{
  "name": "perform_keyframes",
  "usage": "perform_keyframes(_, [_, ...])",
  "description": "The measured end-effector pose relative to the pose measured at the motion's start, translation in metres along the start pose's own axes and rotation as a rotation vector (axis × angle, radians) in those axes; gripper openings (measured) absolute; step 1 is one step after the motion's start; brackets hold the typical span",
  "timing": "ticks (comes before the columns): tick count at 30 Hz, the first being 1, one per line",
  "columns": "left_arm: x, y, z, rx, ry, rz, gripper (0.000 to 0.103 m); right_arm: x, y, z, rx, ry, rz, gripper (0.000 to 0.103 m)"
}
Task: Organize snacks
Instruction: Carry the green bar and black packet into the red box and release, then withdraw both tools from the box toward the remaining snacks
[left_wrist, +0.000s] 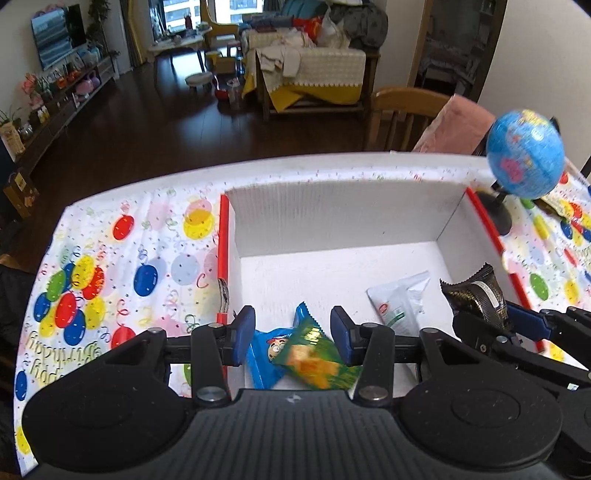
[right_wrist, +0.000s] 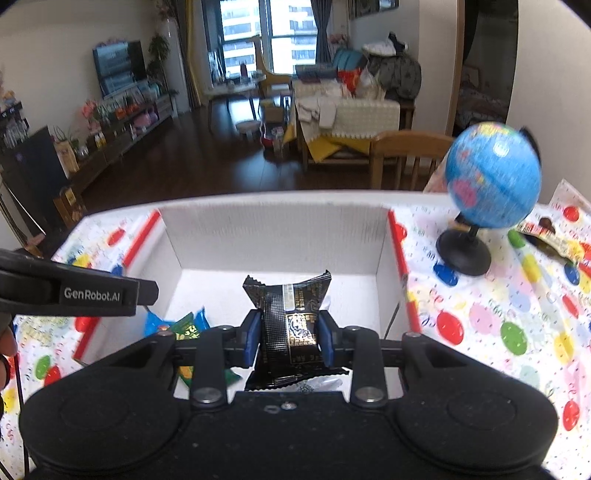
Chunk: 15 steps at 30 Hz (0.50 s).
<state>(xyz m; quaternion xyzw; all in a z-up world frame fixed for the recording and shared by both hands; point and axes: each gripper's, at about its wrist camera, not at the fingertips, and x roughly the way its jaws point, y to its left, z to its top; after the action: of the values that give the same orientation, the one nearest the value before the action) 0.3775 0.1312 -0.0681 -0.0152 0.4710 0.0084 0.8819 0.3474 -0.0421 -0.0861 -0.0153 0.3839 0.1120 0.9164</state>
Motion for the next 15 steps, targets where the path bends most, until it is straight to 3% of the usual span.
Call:
perform_keyframes(9, [0.035, 0.001, -0.009, 0.027, 0.052, -0.011, 0.044, 0.033, 0.010, -0.013, -0.024, 0.094, -0.004, 0.033])
perform_keyframes(15, [0.040, 0.001, -0.012, 0.033, 0.057, -0.016, 0.044, 0.039, 0.009, -0.017, -0.030, 0.107, -0.008, 0.034])
